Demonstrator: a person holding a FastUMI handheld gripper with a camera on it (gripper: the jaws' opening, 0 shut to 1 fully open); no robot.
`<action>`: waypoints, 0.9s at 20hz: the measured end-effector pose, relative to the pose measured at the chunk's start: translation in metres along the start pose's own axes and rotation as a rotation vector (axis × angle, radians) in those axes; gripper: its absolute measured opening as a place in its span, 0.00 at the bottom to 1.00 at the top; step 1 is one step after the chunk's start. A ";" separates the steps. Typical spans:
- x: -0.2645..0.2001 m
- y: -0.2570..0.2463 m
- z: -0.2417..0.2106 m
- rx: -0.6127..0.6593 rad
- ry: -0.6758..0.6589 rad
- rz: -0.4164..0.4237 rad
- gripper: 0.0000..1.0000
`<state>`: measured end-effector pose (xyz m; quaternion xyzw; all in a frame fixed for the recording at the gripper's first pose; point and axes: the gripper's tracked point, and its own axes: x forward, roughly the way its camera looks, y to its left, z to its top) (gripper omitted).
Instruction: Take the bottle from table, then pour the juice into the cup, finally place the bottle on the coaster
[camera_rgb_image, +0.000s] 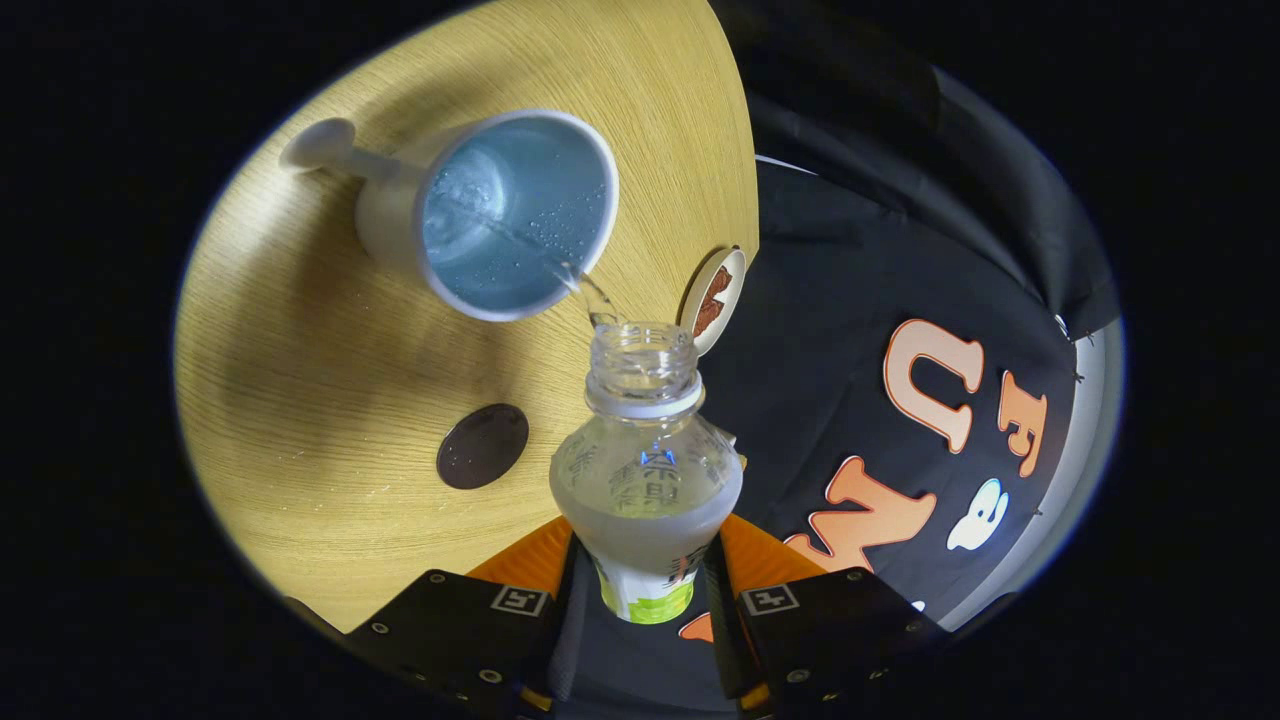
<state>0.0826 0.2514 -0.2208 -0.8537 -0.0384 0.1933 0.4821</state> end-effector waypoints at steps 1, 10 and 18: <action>0.001 -0.002 0.000 -0.003 0.000 -0.001 0.55; -0.003 -0.010 0.001 -0.038 0.003 -0.011 0.55; -0.004 -0.014 -0.002 -0.050 0.011 -0.008 0.55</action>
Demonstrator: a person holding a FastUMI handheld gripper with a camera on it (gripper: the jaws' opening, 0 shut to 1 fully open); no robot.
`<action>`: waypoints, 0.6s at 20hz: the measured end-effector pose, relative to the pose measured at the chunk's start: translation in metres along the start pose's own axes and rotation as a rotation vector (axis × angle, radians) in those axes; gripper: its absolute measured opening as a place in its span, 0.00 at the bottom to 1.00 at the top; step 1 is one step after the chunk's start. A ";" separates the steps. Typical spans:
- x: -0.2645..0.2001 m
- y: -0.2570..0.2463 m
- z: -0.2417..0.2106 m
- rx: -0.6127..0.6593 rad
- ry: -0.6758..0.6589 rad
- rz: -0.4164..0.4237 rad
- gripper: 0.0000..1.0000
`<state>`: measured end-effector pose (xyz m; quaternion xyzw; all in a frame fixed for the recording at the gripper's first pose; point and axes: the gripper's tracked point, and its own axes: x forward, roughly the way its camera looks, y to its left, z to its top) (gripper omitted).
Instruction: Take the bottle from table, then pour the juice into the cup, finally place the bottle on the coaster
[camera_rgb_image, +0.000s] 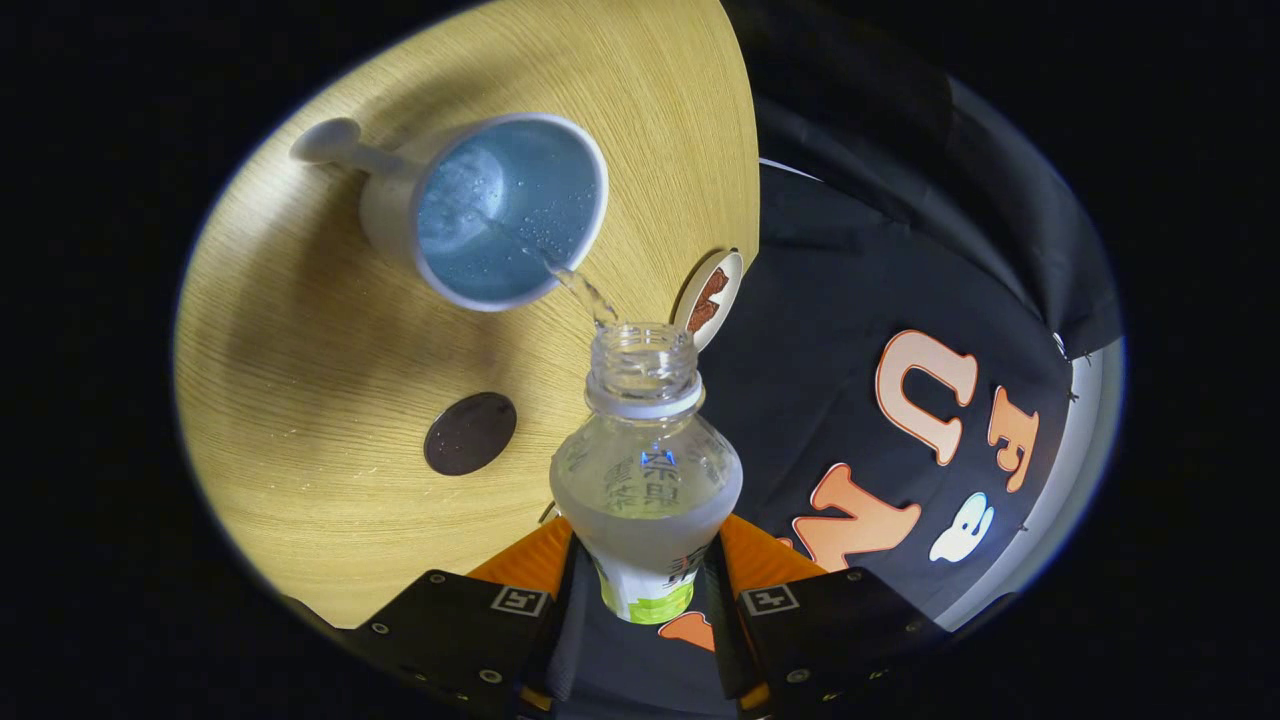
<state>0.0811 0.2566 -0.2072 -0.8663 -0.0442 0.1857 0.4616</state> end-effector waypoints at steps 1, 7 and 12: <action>0.001 -0.001 0.001 -0.005 0.001 -0.002 0.55; -0.001 -0.004 0.003 -0.028 0.004 -0.003 0.55; -0.004 -0.010 0.002 -0.057 0.007 -0.004 0.55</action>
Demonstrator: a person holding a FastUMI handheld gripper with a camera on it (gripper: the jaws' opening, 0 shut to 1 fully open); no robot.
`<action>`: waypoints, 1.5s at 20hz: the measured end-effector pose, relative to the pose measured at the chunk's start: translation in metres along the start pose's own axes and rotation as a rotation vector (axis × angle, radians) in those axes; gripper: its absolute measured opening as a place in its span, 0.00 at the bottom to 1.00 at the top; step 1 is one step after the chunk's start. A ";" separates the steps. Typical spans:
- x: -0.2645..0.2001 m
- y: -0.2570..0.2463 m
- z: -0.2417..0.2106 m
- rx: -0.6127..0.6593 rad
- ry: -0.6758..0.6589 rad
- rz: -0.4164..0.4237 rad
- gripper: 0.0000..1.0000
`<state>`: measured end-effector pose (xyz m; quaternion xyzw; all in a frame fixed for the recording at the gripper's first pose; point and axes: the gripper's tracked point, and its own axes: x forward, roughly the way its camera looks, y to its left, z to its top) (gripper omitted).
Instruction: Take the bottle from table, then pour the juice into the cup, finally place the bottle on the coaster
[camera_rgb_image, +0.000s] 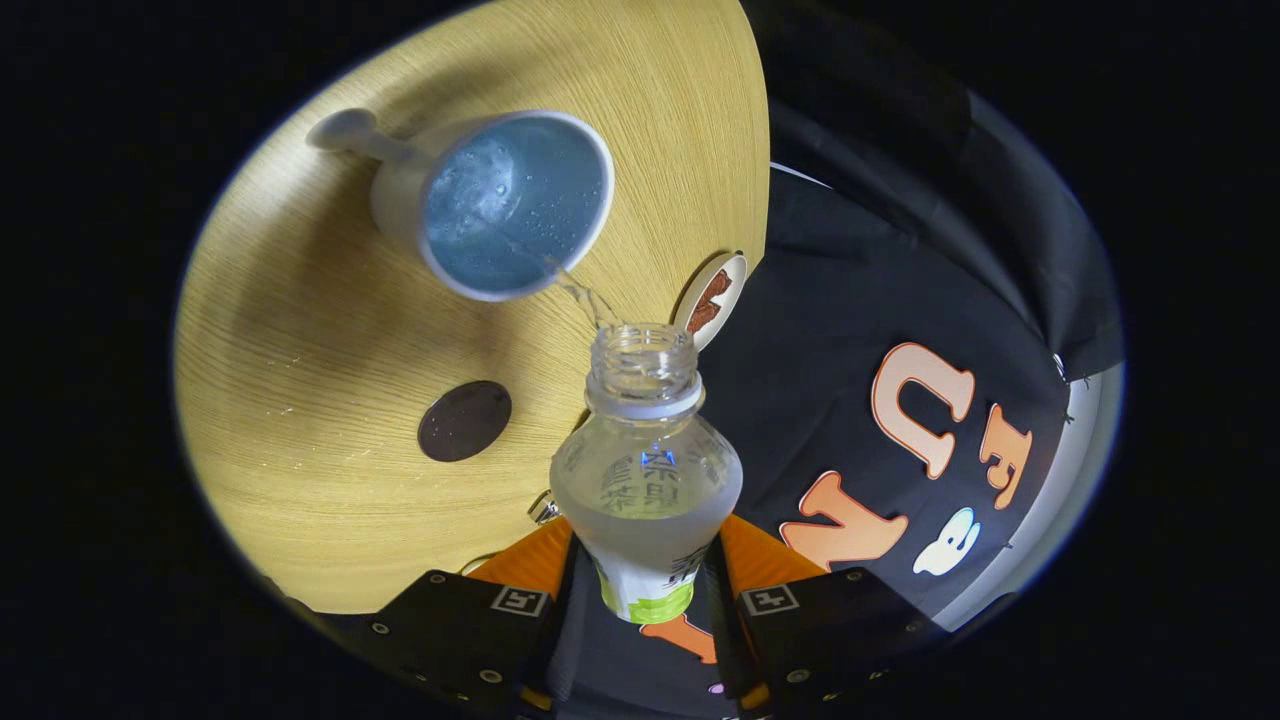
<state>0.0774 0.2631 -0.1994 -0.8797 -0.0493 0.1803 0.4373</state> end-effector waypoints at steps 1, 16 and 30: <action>0.001 0.000 0.000 -0.001 0.000 0.002 0.55; -0.008 -0.008 0.009 -0.076 -0.002 -0.001 0.55; -0.015 -0.013 0.006 -0.114 0.016 0.001 0.55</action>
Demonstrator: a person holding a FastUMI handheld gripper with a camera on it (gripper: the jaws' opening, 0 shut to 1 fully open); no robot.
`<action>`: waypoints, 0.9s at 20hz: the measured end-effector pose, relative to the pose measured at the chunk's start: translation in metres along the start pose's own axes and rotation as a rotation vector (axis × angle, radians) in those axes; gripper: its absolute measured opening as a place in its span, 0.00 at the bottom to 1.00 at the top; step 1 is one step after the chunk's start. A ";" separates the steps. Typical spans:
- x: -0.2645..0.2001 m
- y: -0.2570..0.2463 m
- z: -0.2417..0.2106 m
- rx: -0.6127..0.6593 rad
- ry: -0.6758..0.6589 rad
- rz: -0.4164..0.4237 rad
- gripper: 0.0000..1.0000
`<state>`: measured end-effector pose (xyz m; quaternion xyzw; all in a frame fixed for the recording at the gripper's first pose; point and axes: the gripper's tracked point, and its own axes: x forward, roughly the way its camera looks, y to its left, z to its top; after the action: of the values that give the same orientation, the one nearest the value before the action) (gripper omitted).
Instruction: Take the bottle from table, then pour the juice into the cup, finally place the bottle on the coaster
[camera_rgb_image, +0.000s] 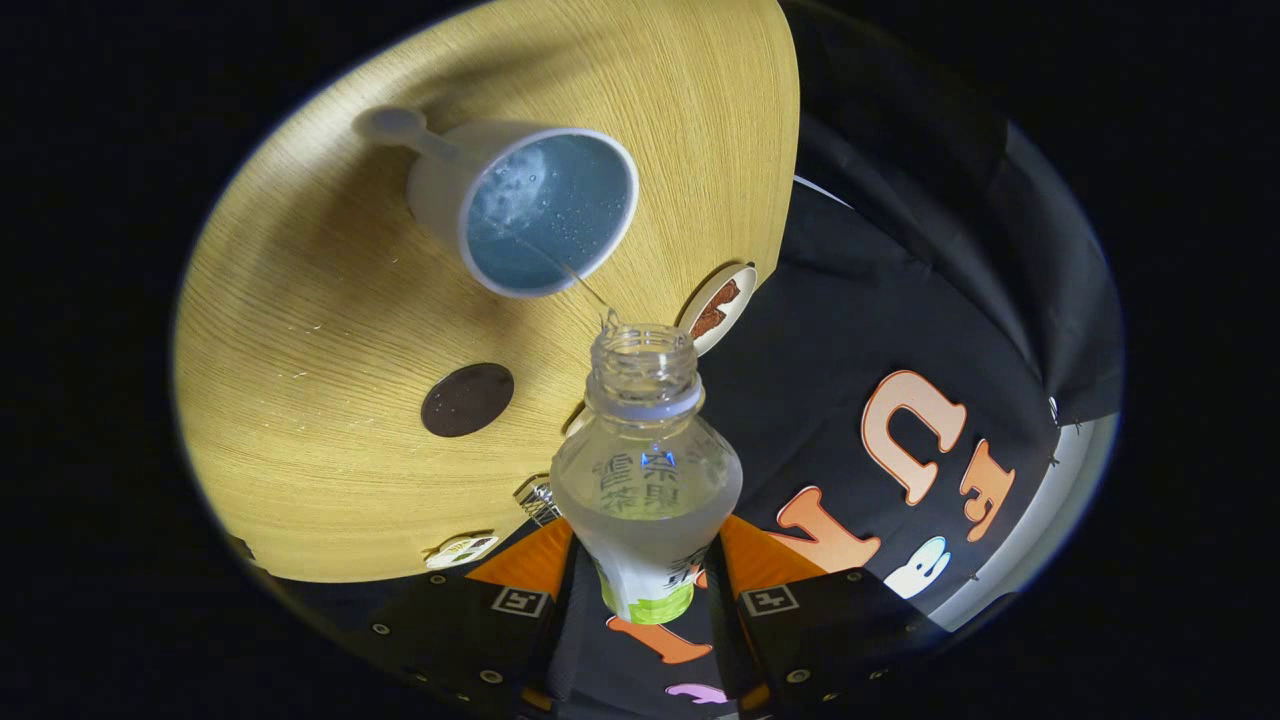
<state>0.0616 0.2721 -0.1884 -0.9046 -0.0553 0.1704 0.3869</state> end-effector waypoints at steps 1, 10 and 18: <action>0.000 -0.001 -0.001 0.000 0.002 -0.002 0.55; -0.001 -0.008 -0.001 -0.037 0.012 -0.029 0.55; 0.002 -0.030 -0.002 -0.096 0.004 -0.081 0.55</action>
<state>0.0652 0.2923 -0.1665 -0.9194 -0.0994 0.1500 0.3497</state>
